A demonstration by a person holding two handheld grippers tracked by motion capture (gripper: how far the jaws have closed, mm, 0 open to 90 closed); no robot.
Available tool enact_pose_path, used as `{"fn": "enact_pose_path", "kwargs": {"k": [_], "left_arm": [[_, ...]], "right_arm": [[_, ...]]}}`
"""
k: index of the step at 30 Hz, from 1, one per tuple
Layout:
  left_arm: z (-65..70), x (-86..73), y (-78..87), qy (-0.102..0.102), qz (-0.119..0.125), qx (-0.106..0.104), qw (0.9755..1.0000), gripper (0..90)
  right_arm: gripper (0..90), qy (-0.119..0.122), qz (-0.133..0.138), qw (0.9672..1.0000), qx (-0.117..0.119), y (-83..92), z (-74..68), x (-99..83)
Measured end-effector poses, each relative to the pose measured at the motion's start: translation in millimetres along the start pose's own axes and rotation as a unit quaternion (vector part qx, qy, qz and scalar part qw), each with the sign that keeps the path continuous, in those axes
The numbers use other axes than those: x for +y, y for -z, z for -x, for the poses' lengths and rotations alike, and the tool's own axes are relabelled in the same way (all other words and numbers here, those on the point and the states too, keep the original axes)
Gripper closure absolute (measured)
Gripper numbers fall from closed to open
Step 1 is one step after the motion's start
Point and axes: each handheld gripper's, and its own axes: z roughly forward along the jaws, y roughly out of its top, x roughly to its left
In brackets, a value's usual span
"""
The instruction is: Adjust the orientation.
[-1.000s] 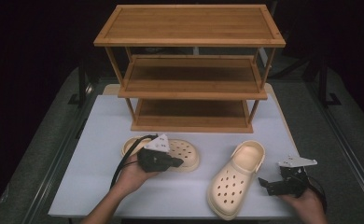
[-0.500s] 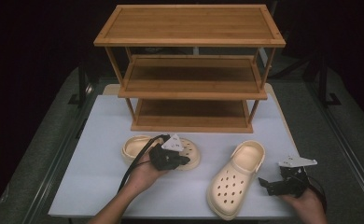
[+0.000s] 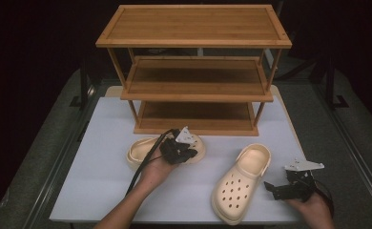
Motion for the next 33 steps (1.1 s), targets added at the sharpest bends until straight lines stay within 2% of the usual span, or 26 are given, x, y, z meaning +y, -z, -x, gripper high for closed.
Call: {"fn": "enact_pose_path", "kwargs": {"k": [2, 3, 6, 10, 14, 15, 18, 19, 24, 30, 33], "left_arm": [[-1.2, 1.7, -2.8, 0.001, -0.003, 0.009, 1.0, 90.0], [-1.2, 2.5, -3.9, 0.005, -0.002, 0.009, 0.9999, 90.0], [0.6, 2.7, -4.0, 0.001, -0.007, 0.009, 0.9999, 90.0], [2.1, 2.1, 2.8, 0.01, 0.011, -0.02, 0.9997, 90.0], [3.2, 3.1, 20.8, 0.008, 0.032, -0.05, 0.9982, 90.0], [2.6, 2.7, 26.3, 0.005, 0.035, -0.054, 0.9979, 86.5], [0.0, 0.0, 42.4, 0.009, 0.047, -0.06, 0.9971, 84.3], [-2.0, -1.1, 47.4, 0.011, 0.05, -0.06, 0.9969, 81.0], [-17.6, -8.5, 71.1, 0.019, 0.068, -0.05, 0.9963, 76.2], [-44.6, -23.2, 95.0, 0.039, 0.076, -0.016, 0.9962, 66.6], [-63.8, -34.3, 102.5, 0.047, 0.078, 0.004, 0.9958, 64.3]], "right_arm": [[0.0, -0.001, 0.0, 1.0, 0.0, 0.0, 0.0, 0.0], [0.0, 0.0, 0.0, 1.0, 0.0, 0.0, 0.0, 0.0], [0.0, 0.0, 0.0, 1.0, 0.0, 0.0, 0.1, 0.0], [0.0, 0.0, 0.0, 1.0, 0.0, 0.0, 0.1, -0.1], [0.0, 0.0, 0.0, 1.0, 0.0, 0.0, 0.0, -0.1], [0.0, 0.0, 0.0, 1.0, 0.001, 0.0, 0.1, -0.1], [0.0, 0.0, 0.0, 1.0, 0.0, 0.0, 0.1, 0.0], [0.0, -0.001, 0.0, 1.0, 0.0, 0.0, 0.0, -0.1], [0.0, 0.0, 0.0, 1.0, 0.001, 0.0, 0.0, 0.0], [0.0, -0.001, 0.0, 1.0, 0.001, 0.0, 0.0, 0.0], [0.0, -0.002, 0.0, 1.0, 0.001, 0.0, -0.1, 0.0]]}}
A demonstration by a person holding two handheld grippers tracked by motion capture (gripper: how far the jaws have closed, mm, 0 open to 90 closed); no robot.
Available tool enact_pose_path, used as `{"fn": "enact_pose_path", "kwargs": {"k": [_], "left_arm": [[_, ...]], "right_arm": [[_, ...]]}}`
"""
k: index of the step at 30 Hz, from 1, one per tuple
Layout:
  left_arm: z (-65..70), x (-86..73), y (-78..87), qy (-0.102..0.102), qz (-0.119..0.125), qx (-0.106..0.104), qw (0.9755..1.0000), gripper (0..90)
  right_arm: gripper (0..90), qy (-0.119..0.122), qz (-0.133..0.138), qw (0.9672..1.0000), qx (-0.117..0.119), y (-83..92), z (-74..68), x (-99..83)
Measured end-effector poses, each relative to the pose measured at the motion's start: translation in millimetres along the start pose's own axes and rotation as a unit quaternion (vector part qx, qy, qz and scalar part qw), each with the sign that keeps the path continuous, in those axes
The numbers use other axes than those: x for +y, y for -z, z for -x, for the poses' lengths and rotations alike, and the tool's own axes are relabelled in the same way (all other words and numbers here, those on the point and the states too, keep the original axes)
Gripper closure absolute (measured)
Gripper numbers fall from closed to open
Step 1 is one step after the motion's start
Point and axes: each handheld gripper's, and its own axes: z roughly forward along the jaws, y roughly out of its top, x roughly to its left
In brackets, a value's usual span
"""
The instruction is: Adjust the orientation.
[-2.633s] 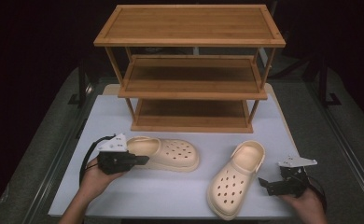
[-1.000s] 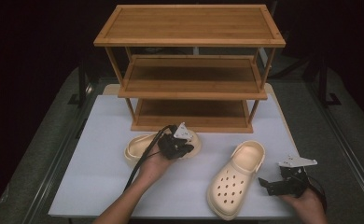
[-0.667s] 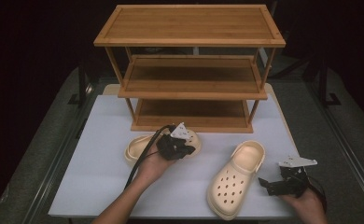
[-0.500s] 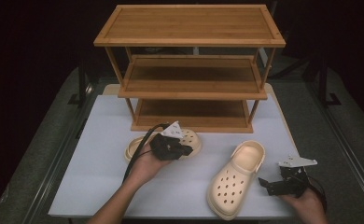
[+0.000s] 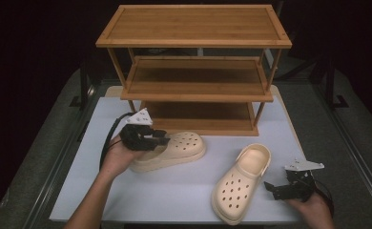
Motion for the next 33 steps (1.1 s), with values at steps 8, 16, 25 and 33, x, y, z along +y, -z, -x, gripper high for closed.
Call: {"fn": "enact_pose_path", "kwargs": {"k": [8, 16, 25, 33], "left_arm": [[-39.7, -19.3, -10.7, 0.022, -0.03, 0.01, 0.9993, 57.4], [-45.7, -23.5, -24.5, 0.014, -0.034, -0.008, 0.9993, 55.6], [-42.6, -28.5, -29.7, -0.008, -0.045, -0.023, 0.9987, 56.4], [-36.2, -24.8, -35.4, -0.036, -0.052, -0.01, 0.998, 78.3]], "right_arm": [[0.0, 0.001, 0.0, 1.0, 0.0, 0.0, 0.1, 0.0], [0.0, 0.0, 0.0, 1.0, 0.0, 0.0, 0.3, 0.0], [0.0, 0.0, 0.0, 1.0, 0.0, 0.0, 0.5, 0.0], [0.0, 0.0, 0.001, 1.0, 0.001, -0.1, 0.6, 0.0]]}}
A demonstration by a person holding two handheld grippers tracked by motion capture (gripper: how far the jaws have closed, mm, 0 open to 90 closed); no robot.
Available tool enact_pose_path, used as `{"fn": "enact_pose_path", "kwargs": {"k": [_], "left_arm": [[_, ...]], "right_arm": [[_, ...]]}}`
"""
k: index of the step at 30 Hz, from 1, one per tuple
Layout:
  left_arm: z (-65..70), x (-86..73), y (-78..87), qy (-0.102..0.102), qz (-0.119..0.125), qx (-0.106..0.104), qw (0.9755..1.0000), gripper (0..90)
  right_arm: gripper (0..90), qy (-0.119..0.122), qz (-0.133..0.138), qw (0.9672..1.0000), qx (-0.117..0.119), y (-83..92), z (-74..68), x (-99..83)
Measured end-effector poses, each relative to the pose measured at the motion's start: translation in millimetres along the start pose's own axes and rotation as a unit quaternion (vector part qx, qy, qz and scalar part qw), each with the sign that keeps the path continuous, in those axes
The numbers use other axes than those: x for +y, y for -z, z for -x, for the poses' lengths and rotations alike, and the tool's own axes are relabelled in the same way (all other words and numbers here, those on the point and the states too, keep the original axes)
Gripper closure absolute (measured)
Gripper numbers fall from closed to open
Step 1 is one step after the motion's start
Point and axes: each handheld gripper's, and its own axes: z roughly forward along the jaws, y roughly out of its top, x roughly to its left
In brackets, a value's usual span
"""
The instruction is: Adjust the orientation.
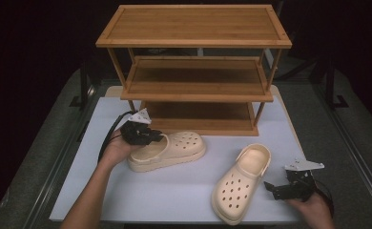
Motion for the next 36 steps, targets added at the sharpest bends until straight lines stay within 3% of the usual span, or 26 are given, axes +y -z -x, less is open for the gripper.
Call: {"fn": "enact_pose_path", "kwargs": {"k": [4, 9, 13, 23, 31, 36], "left_arm": [[3.8, 1.5, 3.1, -0.003, -0.009, 0.003, 0.9999, 82.1], [7.3, -1.1, 14.3, 0.013, -0.018, 0.009, 0.9997, 84.1], [14.4, -8.5, 27.3, 0.015, -0.023, 0.042, 0.9987, 84.1], [26.3, -43.3, 60.8, 0.055, -0.038, 0.099, 0.9928, 83.7], [35.3, -55.6, 66.6, 0.066, -0.023, 0.097, 0.9928, 80.8], [34.4, -59.7, 69.4, 0.081, -0.005, 0.081, 0.9934, 71.2]], "right_arm": [[0.0, 0.0, 0.0, 1.0, 0.0, 0.0, 0.0, 0.0], [0.0, 0.0, 0.0, 1.0, 0.0, 0.0, 0.1, 0.0], [0.0, -0.001, 0.0, 1.0, 0.0, -0.1, 0.1, 0.1], [0.0, -0.001, -0.001, 1.0, 0.0, -0.1, 0.2, 0.2], [0.0, 0.0, -0.001, 1.0, 0.0, -0.1, 0.0, 0.2], [0.0, 0.0, 0.0, 1.0, 0.0, -0.1, 0.0, 0.2]]}}
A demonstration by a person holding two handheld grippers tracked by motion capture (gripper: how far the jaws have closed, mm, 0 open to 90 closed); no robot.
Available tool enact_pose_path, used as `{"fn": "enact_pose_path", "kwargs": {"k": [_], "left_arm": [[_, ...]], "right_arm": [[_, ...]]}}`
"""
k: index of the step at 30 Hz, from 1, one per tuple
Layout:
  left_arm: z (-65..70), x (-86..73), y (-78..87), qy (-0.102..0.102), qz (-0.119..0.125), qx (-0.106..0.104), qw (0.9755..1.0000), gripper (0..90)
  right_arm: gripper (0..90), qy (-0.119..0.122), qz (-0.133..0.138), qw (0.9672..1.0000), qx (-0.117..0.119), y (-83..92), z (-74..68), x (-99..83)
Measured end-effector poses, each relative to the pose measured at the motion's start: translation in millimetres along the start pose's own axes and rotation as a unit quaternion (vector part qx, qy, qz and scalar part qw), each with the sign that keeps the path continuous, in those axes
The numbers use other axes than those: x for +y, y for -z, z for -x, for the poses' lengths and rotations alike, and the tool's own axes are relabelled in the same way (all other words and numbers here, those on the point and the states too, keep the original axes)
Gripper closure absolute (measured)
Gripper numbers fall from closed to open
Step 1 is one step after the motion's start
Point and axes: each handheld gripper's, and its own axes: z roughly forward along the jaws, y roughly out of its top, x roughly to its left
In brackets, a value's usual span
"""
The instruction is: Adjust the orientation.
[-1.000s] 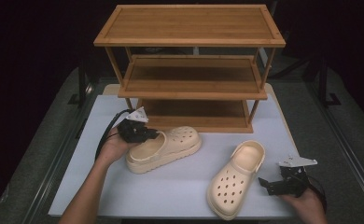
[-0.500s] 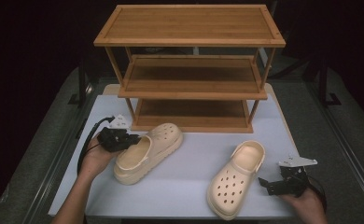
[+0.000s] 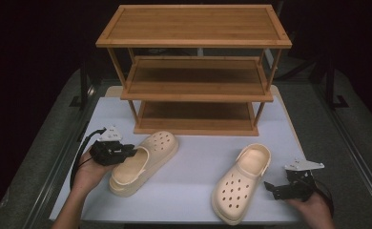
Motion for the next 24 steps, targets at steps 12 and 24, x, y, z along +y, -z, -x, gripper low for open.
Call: {"fn": "enact_pose_path", "kwargs": {"k": [12, 24], "left_arm": [[-6.4, -26.2, 52.9, 0.035, 0.053, 0.022, 0.9978, 90.0], [-7.1, -90.2, 32.8, 0.086, -0.017, 0.023, 0.9959, 90.0]], "right_arm": [[0.0, 0.0, -0.001, 1.0, -0.001, 0.1, -0.2, 0.0], [0.0, 0.0, -0.002, 1.0, -0.001, 0.2, -0.6, -0.1]]}}
